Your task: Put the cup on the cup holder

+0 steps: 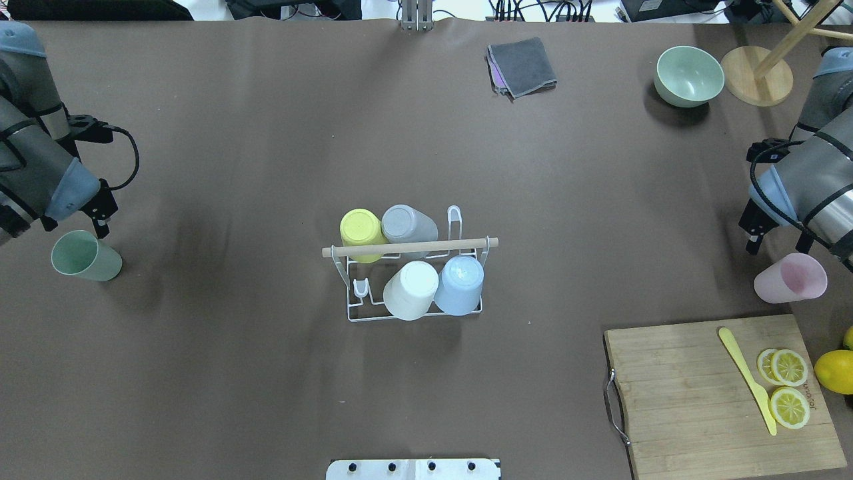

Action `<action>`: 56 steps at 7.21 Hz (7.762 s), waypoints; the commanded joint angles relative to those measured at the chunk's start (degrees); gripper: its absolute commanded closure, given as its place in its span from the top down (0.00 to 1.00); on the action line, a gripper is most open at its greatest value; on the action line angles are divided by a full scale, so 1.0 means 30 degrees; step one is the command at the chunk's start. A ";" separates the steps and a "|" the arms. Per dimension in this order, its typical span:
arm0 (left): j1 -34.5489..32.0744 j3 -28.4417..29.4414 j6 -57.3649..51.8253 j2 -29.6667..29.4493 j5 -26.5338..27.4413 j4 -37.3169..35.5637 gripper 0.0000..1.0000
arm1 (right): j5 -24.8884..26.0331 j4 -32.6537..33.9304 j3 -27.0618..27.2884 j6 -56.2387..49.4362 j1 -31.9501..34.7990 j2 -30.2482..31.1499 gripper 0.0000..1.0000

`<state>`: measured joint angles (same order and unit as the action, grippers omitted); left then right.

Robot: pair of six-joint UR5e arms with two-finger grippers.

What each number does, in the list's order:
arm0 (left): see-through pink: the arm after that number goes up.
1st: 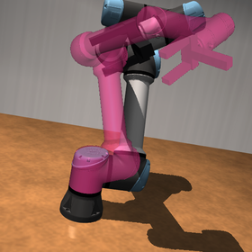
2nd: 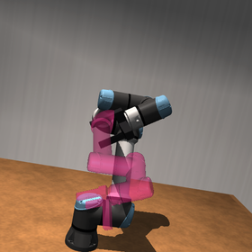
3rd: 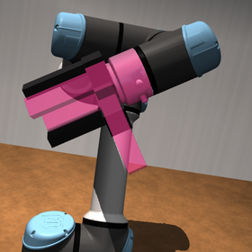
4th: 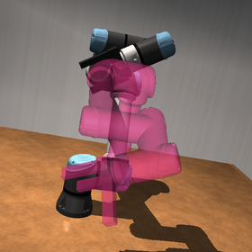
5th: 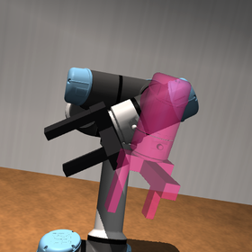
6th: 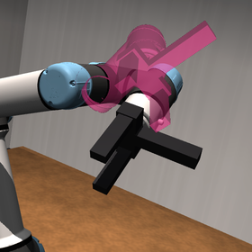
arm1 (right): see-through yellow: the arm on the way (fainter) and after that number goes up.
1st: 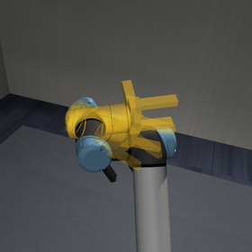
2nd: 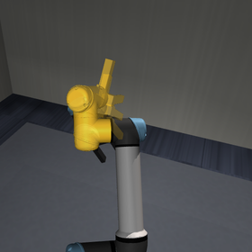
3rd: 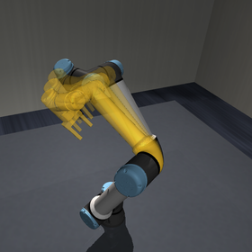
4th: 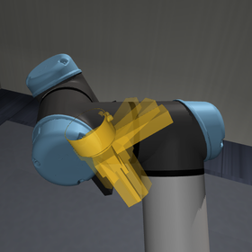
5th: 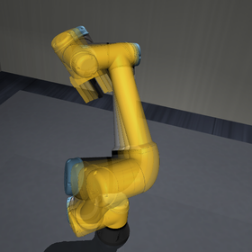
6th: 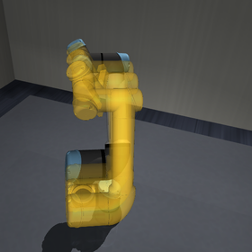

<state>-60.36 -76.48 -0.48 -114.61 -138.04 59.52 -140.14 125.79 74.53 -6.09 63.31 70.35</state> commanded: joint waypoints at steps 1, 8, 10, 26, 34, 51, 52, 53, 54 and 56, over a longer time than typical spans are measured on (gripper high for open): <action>-0.0238 0.0737 -0.0339 -0.0406 -0.0568 0.0024 0.98 | 0.0072 0.0663 -0.0145 -0.0749 -0.0154 0.0018 0.95; -0.0329 0.4076 -0.0310 -0.2020 -0.2441 -0.0152 0.98 | 0.0189 0.2191 -0.0525 -0.1926 -0.0856 0.0105 0.94; 0.0285 0.4137 -0.0339 -0.1962 -0.2823 -0.0297 0.98 | 0.0189 0.2191 -0.0905 -0.1897 -0.0945 0.0047 0.94; 0.1517 0.4166 -0.4119 -0.1727 -0.2912 -0.4312 0.53 | -0.4685 0.1898 0.0117 -0.7429 0.1484 -0.0918 0.30; 0.0674 0.0864 -0.4148 -0.1727 -0.1370 -0.7417 0.00 | -1.4002 -0.4184 -0.0022 -0.8283 0.1224 -0.0773 0.30; 0.0633 -1.1302 0.8546 0.6532 0.6522 2.4612 0.00 | -2.9927 -1.0729 -0.1082 -2.4040 -0.2879 -0.0682 0.26; 0.0987 -1.1303 1.0829 0.6621 0.6667 2.6983 0.00 | -2.9928 -1.0787 -0.1024 -2.4480 -0.2879 -0.1005 0.26; 0.0990 -1.1303 1.1809 0.6709 0.6755 2.7847 0.00 | -2.9841 -1.0788 -0.1111 -2.6137 -0.2937 -0.1443 0.26; 0.0991 -1.1332 1.1964 0.6768 0.7394 2.7943 0.00 | -2.9927 -1.0788 -0.1605 -2.7575 -0.3083 -0.2317 0.26; 0.1020 -1.1012 1.1936 0.7062 0.6935 2.7740 0.00 | -2.9928 -1.0758 -0.2019 -3.0183 -0.3142 -0.3086 0.26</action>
<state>-57.39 -110.11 35.12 -93.74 -116.63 142.87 -229.90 93.49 69.13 -91.61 54.03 62.47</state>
